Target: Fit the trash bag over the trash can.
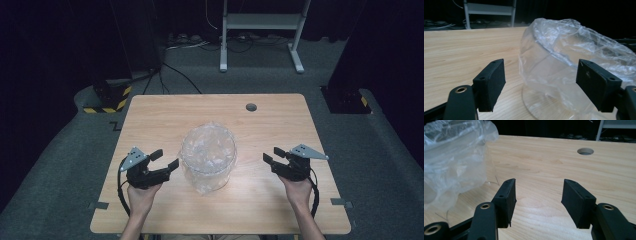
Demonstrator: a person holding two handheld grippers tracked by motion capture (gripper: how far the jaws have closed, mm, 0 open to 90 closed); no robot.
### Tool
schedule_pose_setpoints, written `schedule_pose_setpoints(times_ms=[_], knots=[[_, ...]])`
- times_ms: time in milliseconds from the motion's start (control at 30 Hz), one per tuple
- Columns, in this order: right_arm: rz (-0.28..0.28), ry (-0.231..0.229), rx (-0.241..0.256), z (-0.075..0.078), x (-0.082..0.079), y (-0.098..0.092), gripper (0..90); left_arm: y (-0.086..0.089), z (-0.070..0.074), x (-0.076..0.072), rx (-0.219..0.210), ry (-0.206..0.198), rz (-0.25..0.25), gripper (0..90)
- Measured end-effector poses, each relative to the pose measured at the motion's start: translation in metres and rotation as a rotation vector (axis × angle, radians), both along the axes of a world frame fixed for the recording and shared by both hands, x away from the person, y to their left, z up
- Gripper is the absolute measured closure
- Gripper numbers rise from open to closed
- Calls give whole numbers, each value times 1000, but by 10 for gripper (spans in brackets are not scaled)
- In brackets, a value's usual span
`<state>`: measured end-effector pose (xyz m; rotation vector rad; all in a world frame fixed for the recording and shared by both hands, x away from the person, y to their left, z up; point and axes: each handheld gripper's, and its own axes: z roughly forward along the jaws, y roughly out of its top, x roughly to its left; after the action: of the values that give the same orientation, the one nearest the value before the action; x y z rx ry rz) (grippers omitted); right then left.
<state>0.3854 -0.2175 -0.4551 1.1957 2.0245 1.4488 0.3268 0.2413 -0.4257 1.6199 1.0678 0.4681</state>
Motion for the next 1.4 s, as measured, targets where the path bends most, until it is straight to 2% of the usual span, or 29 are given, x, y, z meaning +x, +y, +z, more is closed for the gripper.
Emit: schedule_pose_setpoints(times_ms=[167, 333, 367, 533, 833, 1000, 1133, 1400], knots=[[-7, 7, -12, -9, -5, -2, 443, 10, -8, -2, -5, 18, 38, 238], [-14, 16, -16, -17, -10, -4, 442, 17, -18, -3, 30, 43, 75, 242], [-15, 21, -17, -18, -10, -4, 441, 19, -20, -3, 50, 46, 77, 243], [-9, 32, -28, -25, -13, -3, 439, 22, -30, -2, 78, 70, 101, 246], [-8, 49, -52, -33, -16, -3, 437, 24, -48, 4, 130, 123, 140, 253], [-14, 59, -89, -40, -15, -2, 436, 25, -60, 10, 155, 170, 162, 255], [-23, 76, -110, -49, -14, -2, 436, 25, -67, 14, 169, 192, 179, 258], [-36, 106, -156, -59, -10, 0, 433, 19, -81, 23, 250, 231, 199, 260]])
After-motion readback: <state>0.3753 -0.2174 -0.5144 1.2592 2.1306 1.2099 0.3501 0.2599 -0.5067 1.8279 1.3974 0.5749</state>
